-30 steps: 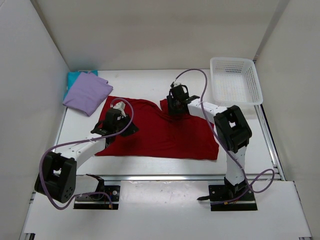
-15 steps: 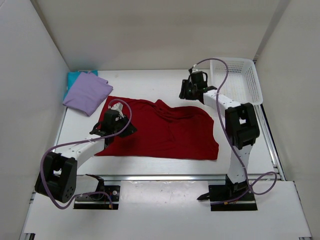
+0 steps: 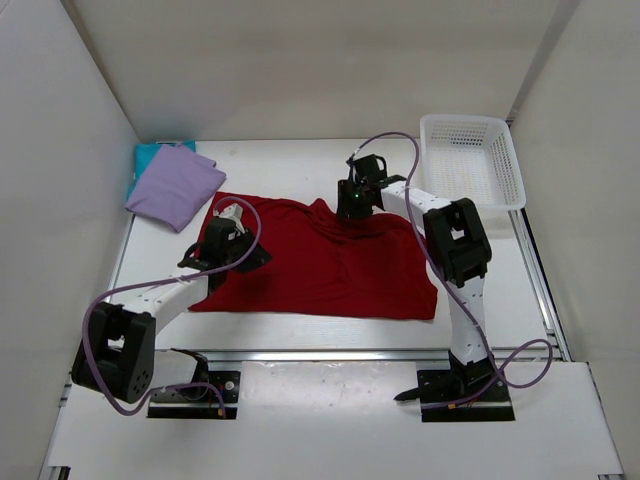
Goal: Fold and stack the t-shirts
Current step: Grap the side of the flattened tshirt furthest away from the robot with both arms
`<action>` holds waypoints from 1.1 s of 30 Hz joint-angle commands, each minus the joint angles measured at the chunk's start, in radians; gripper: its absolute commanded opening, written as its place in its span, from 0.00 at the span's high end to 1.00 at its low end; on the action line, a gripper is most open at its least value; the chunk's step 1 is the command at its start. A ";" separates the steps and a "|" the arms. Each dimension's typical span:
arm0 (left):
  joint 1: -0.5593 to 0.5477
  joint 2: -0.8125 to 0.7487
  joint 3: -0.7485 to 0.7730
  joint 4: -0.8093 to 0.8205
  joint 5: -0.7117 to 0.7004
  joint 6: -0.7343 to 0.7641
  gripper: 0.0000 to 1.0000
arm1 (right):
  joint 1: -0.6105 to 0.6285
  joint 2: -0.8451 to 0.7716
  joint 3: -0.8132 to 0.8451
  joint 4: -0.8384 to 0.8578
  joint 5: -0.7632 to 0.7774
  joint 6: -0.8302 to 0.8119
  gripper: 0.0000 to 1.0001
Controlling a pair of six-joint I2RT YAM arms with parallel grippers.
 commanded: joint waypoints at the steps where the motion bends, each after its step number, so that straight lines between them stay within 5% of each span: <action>1: 0.010 0.004 0.036 0.025 0.016 -0.009 0.70 | -0.012 0.015 0.051 -0.052 -0.041 -0.001 0.61; 6: 0.020 -0.008 0.044 0.018 0.010 -0.007 0.70 | -0.032 0.034 0.099 -0.032 -0.035 0.031 1.00; 19: 0.074 0.002 0.025 0.071 0.038 -0.033 0.70 | -0.066 -0.265 -0.059 0.145 0.163 -0.033 1.00; 23: 0.102 -0.007 0.004 0.093 0.039 -0.056 0.71 | -0.031 -0.273 -0.130 0.143 0.364 -0.032 0.90; 26: 0.143 -0.027 -0.007 0.106 0.033 -0.067 0.70 | -0.038 -0.274 -0.177 0.145 0.361 -0.009 0.43; 31: 0.201 0.002 0.023 0.130 0.053 -0.094 0.69 | -0.100 -0.262 -0.160 0.109 0.274 0.019 0.43; 33: 0.227 0.028 0.045 0.137 0.050 -0.101 0.69 | -0.129 -0.241 -0.130 0.121 0.213 0.018 0.53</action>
